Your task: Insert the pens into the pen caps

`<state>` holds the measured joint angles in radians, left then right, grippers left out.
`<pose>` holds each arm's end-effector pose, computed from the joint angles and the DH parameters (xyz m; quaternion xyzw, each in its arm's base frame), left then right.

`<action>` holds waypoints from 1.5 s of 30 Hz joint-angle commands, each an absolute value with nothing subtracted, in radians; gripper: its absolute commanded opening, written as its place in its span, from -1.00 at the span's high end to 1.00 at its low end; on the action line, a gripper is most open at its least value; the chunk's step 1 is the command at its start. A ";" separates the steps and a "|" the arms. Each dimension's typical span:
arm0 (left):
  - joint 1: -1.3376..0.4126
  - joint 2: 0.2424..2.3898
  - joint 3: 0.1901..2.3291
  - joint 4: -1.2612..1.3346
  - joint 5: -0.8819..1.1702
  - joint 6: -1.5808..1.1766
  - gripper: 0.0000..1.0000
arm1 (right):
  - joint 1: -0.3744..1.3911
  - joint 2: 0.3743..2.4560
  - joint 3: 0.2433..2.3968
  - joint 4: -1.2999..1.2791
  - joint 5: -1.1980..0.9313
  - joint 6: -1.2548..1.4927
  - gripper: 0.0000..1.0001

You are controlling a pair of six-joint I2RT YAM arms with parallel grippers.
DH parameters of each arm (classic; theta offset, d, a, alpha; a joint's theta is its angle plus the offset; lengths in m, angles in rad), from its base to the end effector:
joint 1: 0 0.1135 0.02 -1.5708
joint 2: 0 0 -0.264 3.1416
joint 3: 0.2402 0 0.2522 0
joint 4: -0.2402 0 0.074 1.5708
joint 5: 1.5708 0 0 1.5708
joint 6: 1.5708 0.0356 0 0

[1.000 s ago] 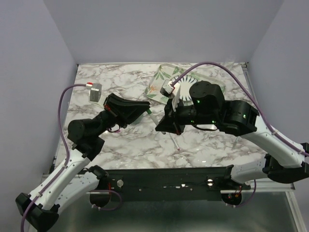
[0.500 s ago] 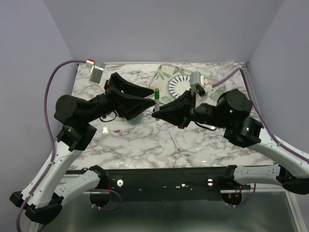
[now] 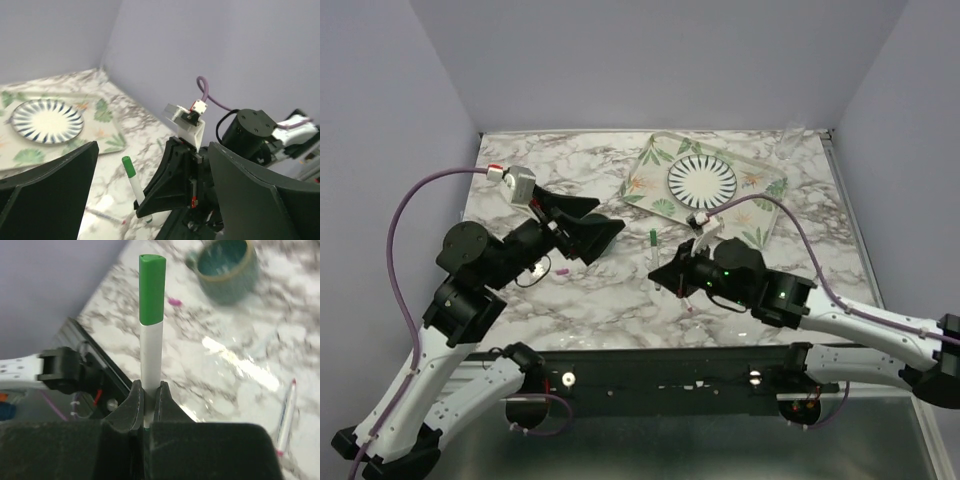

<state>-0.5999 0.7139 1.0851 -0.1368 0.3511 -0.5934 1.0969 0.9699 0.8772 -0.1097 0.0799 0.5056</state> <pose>0.1016 -0.0843 0.4561 0.1391 0.6096 -0.5238 0.5785 0.1063 0.2011 0.3463 -0.2014 0.7481 0.4321 0.4617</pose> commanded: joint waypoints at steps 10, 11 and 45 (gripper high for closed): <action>-0.601 0.484 0.738 -0.318 -0.282 -0.253 -0.98 | 1.095 1.493 1.020 -0.402 0.311 0.775 0.95; -0.600 0.462 0.724 -0.308 -0.290 -0.256 -0.98 | 1.095 1.520 1.031 -0.420 0.308 0.802 0.92; -0.600 0.272 0.675 -0.319 -0.449 -0.209 -0.98 | 1.094 1.583 1.095 -0.526 0.270 0.809 0.38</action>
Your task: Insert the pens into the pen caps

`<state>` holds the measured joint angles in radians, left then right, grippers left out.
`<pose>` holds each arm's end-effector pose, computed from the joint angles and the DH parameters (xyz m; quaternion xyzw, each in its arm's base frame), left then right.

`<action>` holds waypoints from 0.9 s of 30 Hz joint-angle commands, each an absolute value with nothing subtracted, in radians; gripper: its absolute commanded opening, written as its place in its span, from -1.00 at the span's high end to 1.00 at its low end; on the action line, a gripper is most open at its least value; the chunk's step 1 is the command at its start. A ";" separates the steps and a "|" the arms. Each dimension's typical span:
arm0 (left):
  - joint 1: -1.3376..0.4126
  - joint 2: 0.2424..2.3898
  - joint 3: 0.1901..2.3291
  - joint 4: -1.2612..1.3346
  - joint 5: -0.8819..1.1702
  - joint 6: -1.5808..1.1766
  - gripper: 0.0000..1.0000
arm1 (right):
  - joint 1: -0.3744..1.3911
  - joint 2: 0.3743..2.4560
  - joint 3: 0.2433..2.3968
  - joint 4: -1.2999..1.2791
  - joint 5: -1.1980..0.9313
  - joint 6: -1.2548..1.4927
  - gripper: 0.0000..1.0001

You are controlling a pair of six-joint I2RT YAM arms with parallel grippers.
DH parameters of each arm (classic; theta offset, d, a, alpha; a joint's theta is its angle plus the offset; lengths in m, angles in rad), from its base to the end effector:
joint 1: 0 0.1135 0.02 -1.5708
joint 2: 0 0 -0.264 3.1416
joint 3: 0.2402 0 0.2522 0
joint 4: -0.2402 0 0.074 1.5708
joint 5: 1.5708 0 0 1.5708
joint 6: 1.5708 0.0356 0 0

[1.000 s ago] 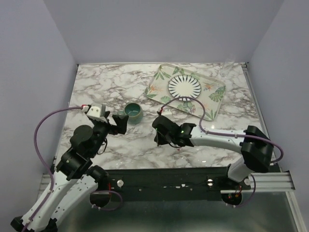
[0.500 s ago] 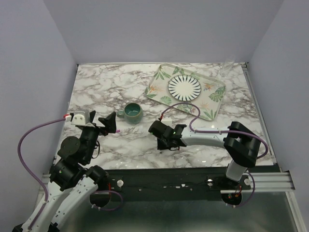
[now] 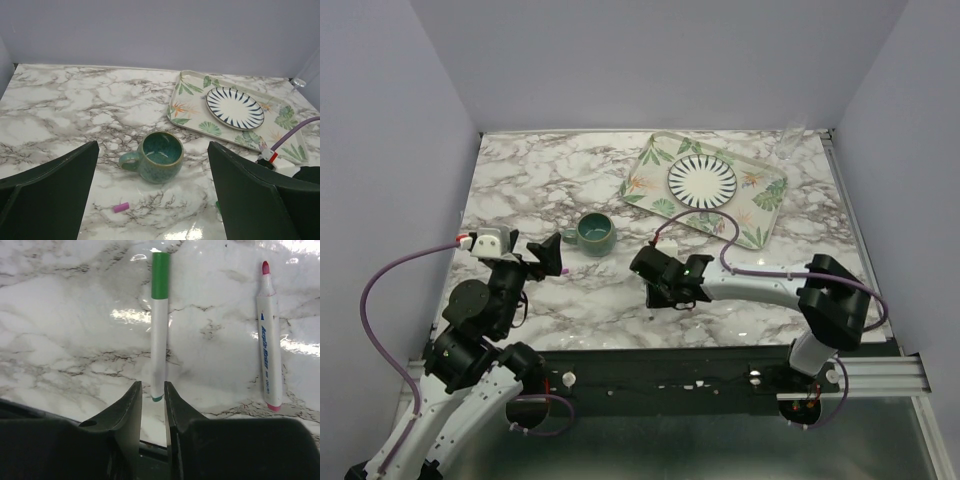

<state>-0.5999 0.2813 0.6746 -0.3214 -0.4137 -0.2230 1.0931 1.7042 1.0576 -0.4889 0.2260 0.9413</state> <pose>0.0708 -0.0311 0.3437 -0.0228 0.6831 -0.1583 0.7126 0.1600 0.2917 0.1769 -0.0493 0.9692 0.1246 0.2065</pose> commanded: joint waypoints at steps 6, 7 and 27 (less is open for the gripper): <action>-0.600 0.262 0.673 -0.318 -0.445 -0.209 -0.98 | 1.019 1.574 1.040 -0.521 0.284 0.603 0.32; -0.600 0.261 0.670 -0.314 -0.443 -0.209 -0.98 | 1.006 1.581 1.040 -0.531 0.285 0.583 0.30; -0.600 0.255 0.657 -0.302 -0.407 -0.199 -0.98 | 0.894 1.756 1.014 -0.558 0.187 0.433 0.36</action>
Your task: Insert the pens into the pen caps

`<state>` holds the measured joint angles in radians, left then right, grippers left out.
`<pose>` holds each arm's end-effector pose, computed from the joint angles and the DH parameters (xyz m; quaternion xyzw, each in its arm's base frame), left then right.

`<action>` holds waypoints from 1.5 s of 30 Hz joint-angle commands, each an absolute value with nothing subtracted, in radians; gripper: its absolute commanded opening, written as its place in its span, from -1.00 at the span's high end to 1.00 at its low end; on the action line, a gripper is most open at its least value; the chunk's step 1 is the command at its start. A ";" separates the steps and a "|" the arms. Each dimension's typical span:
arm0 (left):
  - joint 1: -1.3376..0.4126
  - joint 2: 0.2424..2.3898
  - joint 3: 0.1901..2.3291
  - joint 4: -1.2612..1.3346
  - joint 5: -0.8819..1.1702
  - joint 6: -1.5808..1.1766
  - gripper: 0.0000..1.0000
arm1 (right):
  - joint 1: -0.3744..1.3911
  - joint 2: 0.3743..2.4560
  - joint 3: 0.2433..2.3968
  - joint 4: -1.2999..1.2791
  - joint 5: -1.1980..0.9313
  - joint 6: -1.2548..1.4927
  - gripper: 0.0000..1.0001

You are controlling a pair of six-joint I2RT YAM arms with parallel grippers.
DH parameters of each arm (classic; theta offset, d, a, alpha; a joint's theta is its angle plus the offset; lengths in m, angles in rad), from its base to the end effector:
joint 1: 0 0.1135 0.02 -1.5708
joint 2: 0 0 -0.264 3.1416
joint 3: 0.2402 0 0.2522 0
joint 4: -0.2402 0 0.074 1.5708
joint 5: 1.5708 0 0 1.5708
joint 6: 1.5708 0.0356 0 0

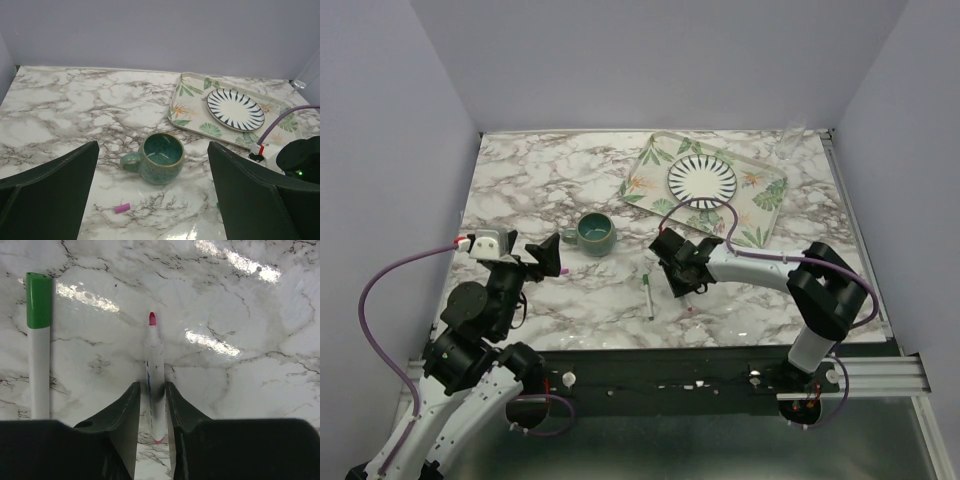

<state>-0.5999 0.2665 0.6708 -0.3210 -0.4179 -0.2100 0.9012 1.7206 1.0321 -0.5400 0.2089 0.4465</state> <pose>0.0685 -0.0293 0.3434 -0.0215 0.6793 -0.1545 0.7170 0.2064 0.2488 0.1627 -0.2036 0.9588 0.0254 0.1965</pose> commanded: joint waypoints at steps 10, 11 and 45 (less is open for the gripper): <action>-0.600 0.322 0.710 -0.377 -0.205 -0.392 -0.83 | 0.896 1.671 1.032 -0.574 0.210 0.422 0.99; -0.600 0.345 0.710 -0.379 -0.169 -0.470 -0.80 | 0.894 1.649 1.035 -0.571 0.209 0.420 0.99; -0.624 0.741 0.509 0.218 0.457 -0.873 0.23 | 0.974 1.166 0.911 -0.080 -0.230 0.594 0.99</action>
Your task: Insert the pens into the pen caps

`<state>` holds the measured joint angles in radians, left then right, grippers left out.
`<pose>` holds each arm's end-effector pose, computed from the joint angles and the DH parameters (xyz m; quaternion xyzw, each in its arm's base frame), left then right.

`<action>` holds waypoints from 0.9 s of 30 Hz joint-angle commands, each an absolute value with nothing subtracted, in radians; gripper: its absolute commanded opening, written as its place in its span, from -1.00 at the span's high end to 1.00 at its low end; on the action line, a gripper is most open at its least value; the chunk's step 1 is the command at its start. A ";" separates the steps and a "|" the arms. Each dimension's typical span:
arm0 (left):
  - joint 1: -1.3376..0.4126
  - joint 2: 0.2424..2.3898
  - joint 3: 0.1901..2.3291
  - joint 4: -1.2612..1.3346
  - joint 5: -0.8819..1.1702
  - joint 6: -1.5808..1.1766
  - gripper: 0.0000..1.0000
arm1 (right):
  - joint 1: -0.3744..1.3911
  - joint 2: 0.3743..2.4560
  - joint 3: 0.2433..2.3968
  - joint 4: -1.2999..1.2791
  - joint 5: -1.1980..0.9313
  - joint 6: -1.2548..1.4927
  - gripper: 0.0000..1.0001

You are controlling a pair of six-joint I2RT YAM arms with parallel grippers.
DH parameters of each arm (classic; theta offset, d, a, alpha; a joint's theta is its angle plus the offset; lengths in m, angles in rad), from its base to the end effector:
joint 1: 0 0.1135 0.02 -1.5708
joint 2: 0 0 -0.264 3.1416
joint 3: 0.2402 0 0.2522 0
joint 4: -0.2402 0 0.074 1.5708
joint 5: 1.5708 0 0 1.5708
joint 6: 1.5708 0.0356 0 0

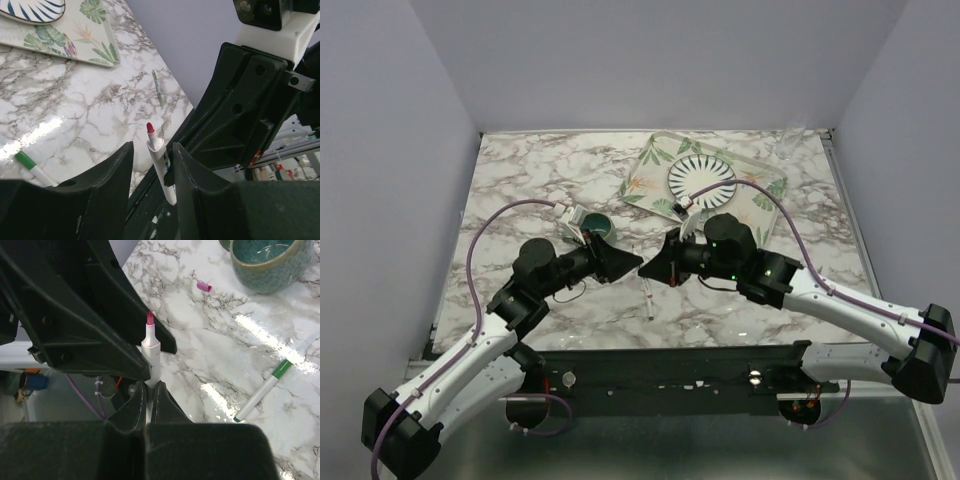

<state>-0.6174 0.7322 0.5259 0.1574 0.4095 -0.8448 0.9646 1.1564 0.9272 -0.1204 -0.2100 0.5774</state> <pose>0.1404 -0.1171 0.2933 0.0589 0.7204 -0.5604 0.4043 0.1467 0.2246 0.3207 -0.2157 0.7880 0.4589 0.3491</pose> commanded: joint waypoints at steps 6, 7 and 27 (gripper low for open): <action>-0.627 0.746 0.499 0.278 0.488 -0.914 1.00 | 0.977 1.166 0.905 -0.060 -0.253 0.601 0.67; -0.627 0.742 0.499 0.285 0.492 -0.919 1.00 | 0.977 1.160 0.888 -0.054 -0.267 0.601 0.56; -0.626 0.701 0.497 0.313 0.480 -0.992 1.00 | 0.979 1.114 0.713 0.166 -0.377 0.680 0.32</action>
<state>-0.6239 0.7292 0.4988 0.2646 0.4767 -0.9733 0.9699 1.1225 0.7506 0.1253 -0.3336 0.6609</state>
